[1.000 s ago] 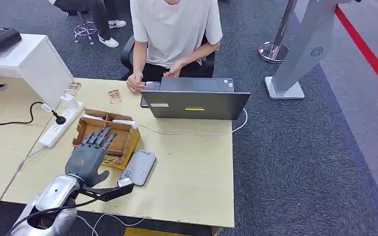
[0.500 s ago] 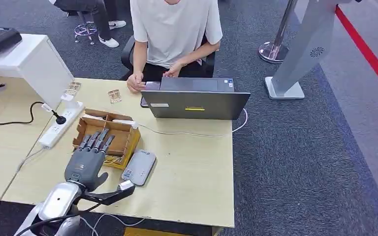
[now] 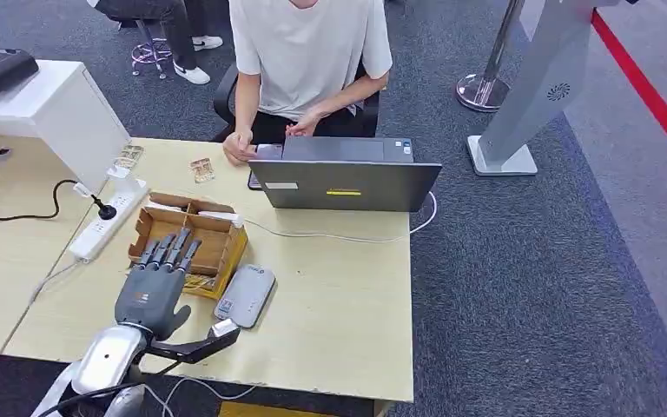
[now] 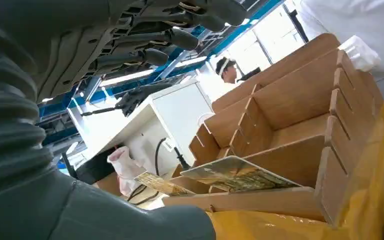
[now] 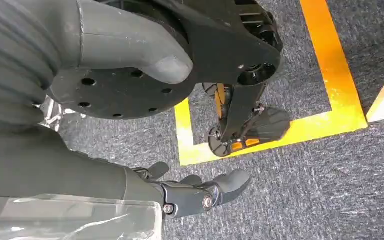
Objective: Pass the card to the sensor for recognition and then transmit it.
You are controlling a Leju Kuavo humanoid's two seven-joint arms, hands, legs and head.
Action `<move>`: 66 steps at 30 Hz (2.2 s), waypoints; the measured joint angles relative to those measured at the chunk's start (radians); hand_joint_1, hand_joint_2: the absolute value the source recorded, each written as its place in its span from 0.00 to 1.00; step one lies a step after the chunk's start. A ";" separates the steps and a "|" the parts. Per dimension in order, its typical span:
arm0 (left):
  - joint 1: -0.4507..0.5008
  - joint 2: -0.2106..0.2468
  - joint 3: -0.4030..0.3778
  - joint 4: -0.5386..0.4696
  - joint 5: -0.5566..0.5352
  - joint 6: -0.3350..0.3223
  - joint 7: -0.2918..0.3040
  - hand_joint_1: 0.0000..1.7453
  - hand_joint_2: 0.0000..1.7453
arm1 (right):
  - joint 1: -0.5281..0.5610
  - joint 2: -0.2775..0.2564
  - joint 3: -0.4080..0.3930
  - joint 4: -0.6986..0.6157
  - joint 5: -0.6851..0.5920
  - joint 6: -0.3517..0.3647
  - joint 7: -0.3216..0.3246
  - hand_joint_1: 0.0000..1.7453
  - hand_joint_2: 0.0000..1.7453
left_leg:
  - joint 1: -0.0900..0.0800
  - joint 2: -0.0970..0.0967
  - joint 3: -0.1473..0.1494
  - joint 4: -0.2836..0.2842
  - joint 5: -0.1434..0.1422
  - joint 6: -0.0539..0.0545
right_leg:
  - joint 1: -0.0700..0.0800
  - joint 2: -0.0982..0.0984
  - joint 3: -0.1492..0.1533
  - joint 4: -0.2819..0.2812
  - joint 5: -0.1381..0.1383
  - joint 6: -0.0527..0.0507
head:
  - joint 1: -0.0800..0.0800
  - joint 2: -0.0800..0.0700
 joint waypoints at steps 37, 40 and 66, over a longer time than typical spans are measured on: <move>-0.021 -0.048 0.078 0.143 -0.016 0.032 -0.004 0.00 1.00 | 0.003 0.000 0.000 -0.001 0.051 0.008 0.014 0.00 1.00 | 0.000 0.000 0.000 0.000 0.000 0.000 | 0.000 0.000 0.000 0.000 0.000 0.000 | 0.000 0.000; -0.025 -0.050 0.078 0.155 -0.016 0.035 -0.007 0.00 1.00 | 0.004 0.000 0.000 -0.001 0.053 0.009 0.014 0.00 1.00 | 0.000 0.000 0.000 0.000 0.000 0.000 | 0.000 0.000 0.000 0.000 0.000 0.000 | 0.000 0.000; -0.035 -0.058 0.078 0.177 -0.010 0.166 -0.091 1.00 1.00 | 0.004 0.000 -0.025 -0.001 0.074 0.022 -0.001 0.00 1.00 | 0.000 0.000 0.000 0.000 0.000 0.000 | 0.000 0.000 0.000 0.000 0.000 0.000 | 0.000 0.000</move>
